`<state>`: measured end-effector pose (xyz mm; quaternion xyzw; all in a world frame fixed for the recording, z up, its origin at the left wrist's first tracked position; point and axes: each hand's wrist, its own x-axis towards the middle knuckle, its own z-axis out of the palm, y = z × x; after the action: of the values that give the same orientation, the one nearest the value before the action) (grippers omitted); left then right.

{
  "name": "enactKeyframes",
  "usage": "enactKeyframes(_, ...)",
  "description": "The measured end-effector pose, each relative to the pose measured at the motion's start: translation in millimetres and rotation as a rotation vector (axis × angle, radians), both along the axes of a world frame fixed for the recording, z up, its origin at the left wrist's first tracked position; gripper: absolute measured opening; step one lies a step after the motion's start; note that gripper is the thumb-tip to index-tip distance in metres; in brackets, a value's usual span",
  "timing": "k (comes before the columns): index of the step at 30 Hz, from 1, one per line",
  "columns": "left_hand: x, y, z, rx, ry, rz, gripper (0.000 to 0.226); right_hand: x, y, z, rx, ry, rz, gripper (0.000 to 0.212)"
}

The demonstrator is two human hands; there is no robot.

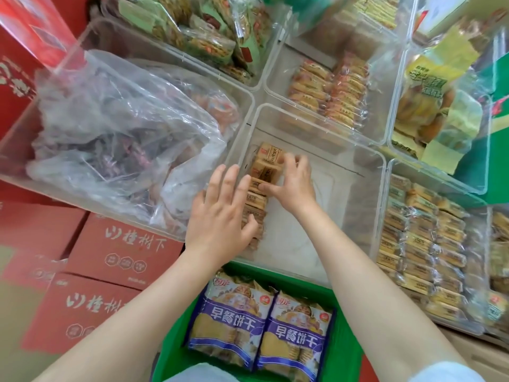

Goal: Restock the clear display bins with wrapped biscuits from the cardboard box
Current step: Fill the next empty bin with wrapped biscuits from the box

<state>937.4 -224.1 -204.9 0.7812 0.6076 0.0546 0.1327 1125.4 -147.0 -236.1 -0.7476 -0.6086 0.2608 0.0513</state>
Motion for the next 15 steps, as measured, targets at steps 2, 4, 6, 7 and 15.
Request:
enactKeyframes(2, 0, 0, -1, 0.008, -0.002, 0.004, 0.074, 1, 5, -1, -0.035, 0.073, -0.014, 0.092)
enactKeyframes(4, 1, 0, -1, 0.014, -0.008, 0.008, 0.072, 0, 6, -2, -0.093, 0.088, 0.037, 0.087)
enactKeyframes(6, 1, 0, -2, 0.02, -0.012, 0.011, 0.072, -4, 2, -3, -0.079, 0.051, 0.126, 0.066)
enactKeyframes(7, 1, 0, -2, 0.023, -0.014, 0.012, 0.072, -5, 0, -4, -0.055, 0.052, 0.153, 0.056)
enactKeyframes(15, 1, 0, -1, 0.038, -0.022, 0.018, 0.07, -5, 12, -15, -0.088, 0.34, -0.319, 0.078)
